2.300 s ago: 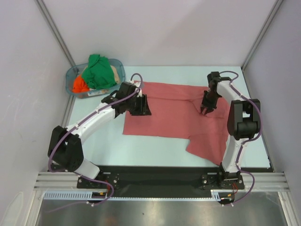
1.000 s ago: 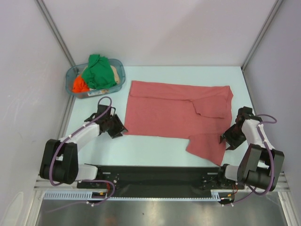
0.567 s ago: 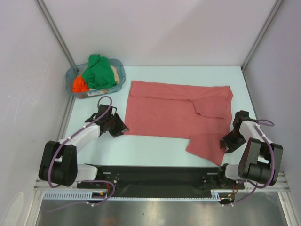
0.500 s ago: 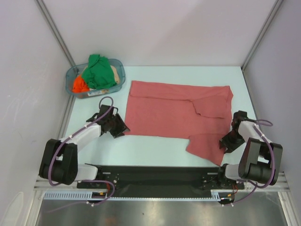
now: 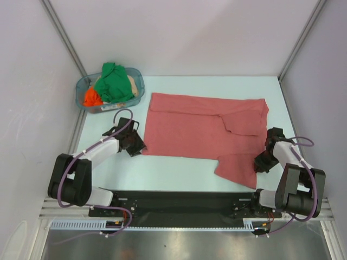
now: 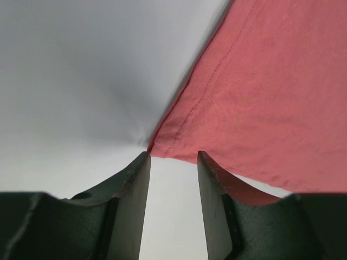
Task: Fold and stack the t-shirts
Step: Fold the tshirt
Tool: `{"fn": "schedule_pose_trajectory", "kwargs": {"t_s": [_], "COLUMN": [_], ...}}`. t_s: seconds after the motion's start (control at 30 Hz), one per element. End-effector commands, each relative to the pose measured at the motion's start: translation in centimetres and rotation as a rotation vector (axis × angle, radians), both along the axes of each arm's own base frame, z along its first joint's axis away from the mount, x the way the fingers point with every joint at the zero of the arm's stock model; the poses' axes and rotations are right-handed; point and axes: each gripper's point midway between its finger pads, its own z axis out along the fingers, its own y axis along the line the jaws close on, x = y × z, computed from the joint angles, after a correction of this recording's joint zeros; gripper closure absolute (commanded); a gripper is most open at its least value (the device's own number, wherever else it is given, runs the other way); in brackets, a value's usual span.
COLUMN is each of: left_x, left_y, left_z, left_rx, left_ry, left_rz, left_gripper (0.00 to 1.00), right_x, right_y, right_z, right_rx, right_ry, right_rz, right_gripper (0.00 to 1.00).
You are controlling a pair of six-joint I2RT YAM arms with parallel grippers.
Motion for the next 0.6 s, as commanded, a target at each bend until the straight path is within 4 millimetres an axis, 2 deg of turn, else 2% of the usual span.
{"fn": "schedule_pose_trajectory", "kwargs": {"t_s": [0.0, 0.07, 0.23, 0.4, 0.43, 0.47, 0.57], "left_x": [0.7, 0.9, 0.4, -0.5, -0.2, -0.1, 0.5], "left_y": [0.4, 0.4, 0.4, 0.3, 0.2, 0.2, -0.2], "left_z": [0.0, -0.2, -1.5, -2.6, -2.6, -2.8, -2.5], "left_rx": [0.041, 0.047, 0.056, 0.070, 0.064, 0.069, 0.060], "left_ry": [0.027, 0.042, 0.087, 0.125, 0.107, 0.107, 0.098], "left_rz": [0.036, 0.034, 0.042, 0.025, 0.025, 0.014, -0.012], "left_gripper": [0.55, 0.55, 0.56, 0.60, 0.63, 0.74, 1.00], "right_x": [0.4, 0.4, 0.4, 0.6, 0.6, 0.6, 0.4], "right_y": [-0.7, -0.6, -0.7, -0.6, -0.6, -0.6, -0.4], "right_z": [0.2, 0.2, 0.7, 1.2, 1.3, 1.4, 1.9], "right_rx": [-0.044, -0.041, -0.047, -0.046, -0.047, -0.045, -0.030], "right_ry": [-0.024, -0.025, -0.040, -0.054, -0.057, -0.058, -0.061], "right_rz": [-0.020, -0.016, -0.019, -0.017, -0.018, -0.019, -0.035], "right_gripper": [0.90, 0.94, 0.97, 0.99, 1.00, 1.00, 1.00]}}
